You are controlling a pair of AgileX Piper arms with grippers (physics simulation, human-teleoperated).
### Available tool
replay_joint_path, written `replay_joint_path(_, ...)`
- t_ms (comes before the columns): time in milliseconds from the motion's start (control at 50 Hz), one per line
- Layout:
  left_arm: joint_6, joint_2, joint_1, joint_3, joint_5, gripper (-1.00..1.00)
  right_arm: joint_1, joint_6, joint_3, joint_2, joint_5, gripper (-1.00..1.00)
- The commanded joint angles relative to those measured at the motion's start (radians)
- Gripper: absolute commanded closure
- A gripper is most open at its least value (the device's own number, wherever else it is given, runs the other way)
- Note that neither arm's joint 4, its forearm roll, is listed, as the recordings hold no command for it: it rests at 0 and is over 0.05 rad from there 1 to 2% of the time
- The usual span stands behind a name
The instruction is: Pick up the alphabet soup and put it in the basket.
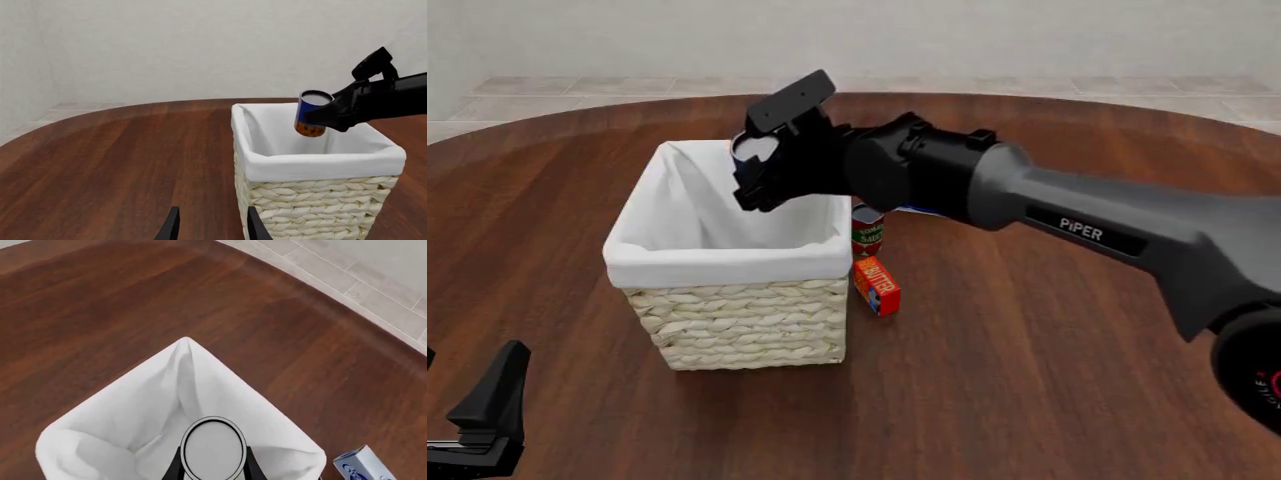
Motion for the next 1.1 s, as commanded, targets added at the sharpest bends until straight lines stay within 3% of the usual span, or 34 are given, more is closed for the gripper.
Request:
replay_joint_path(20,0.000,0.000,0.000,0.000,0.000,-1.00,0.002,0.021,-0.015,0.003,-0.002,1.00)
replay_joint_path(1100,0.000,0.000,0.000,0.000,0.000,-1.00,0.002,0.019,-0.025,0.049,-0.005,1.00)
